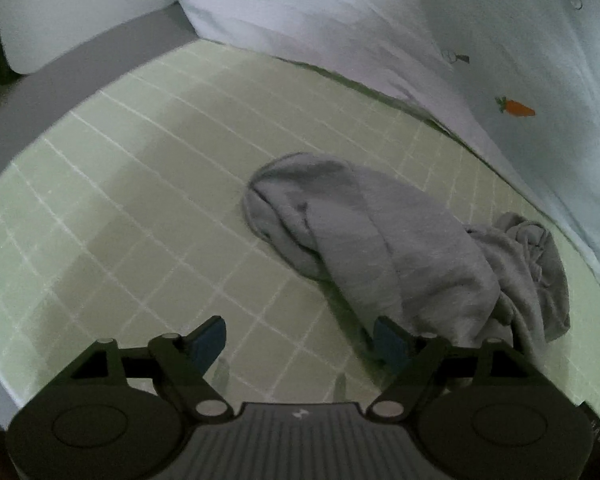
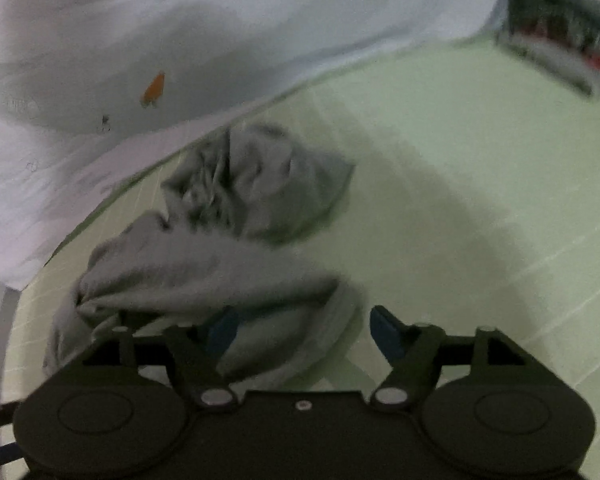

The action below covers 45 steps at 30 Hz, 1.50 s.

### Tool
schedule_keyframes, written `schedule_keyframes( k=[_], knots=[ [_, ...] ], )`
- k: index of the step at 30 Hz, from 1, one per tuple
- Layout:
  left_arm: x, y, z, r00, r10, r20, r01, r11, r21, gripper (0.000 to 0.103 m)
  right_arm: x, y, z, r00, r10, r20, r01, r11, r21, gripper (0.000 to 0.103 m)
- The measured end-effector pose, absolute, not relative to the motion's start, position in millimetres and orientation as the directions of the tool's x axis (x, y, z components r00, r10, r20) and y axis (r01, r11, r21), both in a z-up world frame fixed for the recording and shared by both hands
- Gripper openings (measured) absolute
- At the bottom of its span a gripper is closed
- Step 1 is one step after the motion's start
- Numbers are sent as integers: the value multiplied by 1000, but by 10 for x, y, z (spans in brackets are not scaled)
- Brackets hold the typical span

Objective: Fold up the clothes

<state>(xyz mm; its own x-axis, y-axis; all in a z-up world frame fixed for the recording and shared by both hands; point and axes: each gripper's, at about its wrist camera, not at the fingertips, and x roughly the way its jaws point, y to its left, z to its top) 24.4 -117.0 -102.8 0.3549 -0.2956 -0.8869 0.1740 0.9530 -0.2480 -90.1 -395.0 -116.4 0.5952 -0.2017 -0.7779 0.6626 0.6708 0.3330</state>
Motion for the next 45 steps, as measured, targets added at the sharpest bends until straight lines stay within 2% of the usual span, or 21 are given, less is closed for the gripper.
schedule_keyframes(
  k=[7, 11, 12, 14, 16, 17, 20, 22, 25, 28, 29, 30, 31, 32, 34, 36, 38, 42, 45],
  knots=[
    [174, -1365, -1086, 322, -283, -903, 254, 945, -206, 81, -761, -3886, -1389, 552, -7, -834, 669, 601, 437, 78],
    [179, -1311, -1130, 307, -264, -914, 247, 950, -192, 81, -700, -3793, -1457, 583, 88, -808, 628, 582, 517, 76],
    [182, -1301, -1135, 307, -260, -916, 242, 952, -189, 81, -681, -3770, -1473, 596, 101, -797, 610, 588, 531, 71],
    [188, -1280, -1143, 307, -251, -918, 233, 955, -183, 81, -655, -3733, -1497, 605, 124, -786, 580, 608, 542, 18],
    [184, -1257, -1129, 314, -244, -917, 229, 957, -176, 81, -667, -3705, -1456, 580, 89, -810, 561, 676, 477, 4],
    [184, -1254, -1121, 319, -241, -917, 226, 959, -173, 81, -677, -3693, -1427, 568, 64, -821, 550, 712, 436, 3],
    [190, -1225, -1106, 333, -232, -914, 220, 962, -164, 81, -790, -3690, -1184, 556, -138, -820, 488, 853, 188, 2],
    [203, -1214, -1118, 335, -226, -914, 213, 964, -161, 82, -884, -3770, -1021, 563, -281, -777, 460, 888, 12, 2],
    [218, -1208, -1141, 335, -222, -916, 205, 966, -159, 81, -1020, -4036, -870, 537, -489, -687, 501, 840, -207, 2],
    [226, -1209, -1170, 332, -221, -917, 205, 966, -159, 81, -1089, -4205, -830, 475, -680, -559, 542, 726, -423, 6],
    [228, -1215, -1177, 328, -224, -918, 208, 965, -162, 81, -1110, -4259, -821, 455, -723, -520, 554, 687, -471, 10],
    [233, -1231, -1187, 323, -229, -918, 210, 963, -166, 81, -1135, -4315, -813, 453, -719, -528, 566, 689, -452, 10],
    [237, -1249, -1194, 318, -235, -919, 213, 962, -173, 81, -1174, -4373, -802, 461, -692, -555, 585, 708, -396, 19],
    [240, -1267, -1202, 313, -241, -919, 216, 960, -179, 81, -1212, -4401, -801, 468, -664, -582, 605, 722, -336, 37],
    [242, -1343, -1206, 305, -257, -917, 237, 953, -188, 81, -1274, -4440, -827, 489, -600, -633, 642, 739, -205, 59],
    [239, -1427, -1207, 298, -272, -915, 264, 945, -195, 82, -1320, -4437, -916, 502, -515, -695, 673, 737, -60, 64],
    [206, -1516, -1210, 287, -285, -914, 294, 935, -199, 82, -1355, -4445, -1065, 486, -432, -759, 723, 688, 72, 80],
    [146, -1643, -1233, 265, -294, -918, 340, 920, -196, 82, -1430, -4453, -1389, 468, -259, -845, 790, 551, 269, 80],
    [99, -1677, -1265, 256, -284, -924, 352, 918, -185, 82, -1382, -4381, -1463, 484, -243, -841, 778, 559, 286, 85]
  ],
)
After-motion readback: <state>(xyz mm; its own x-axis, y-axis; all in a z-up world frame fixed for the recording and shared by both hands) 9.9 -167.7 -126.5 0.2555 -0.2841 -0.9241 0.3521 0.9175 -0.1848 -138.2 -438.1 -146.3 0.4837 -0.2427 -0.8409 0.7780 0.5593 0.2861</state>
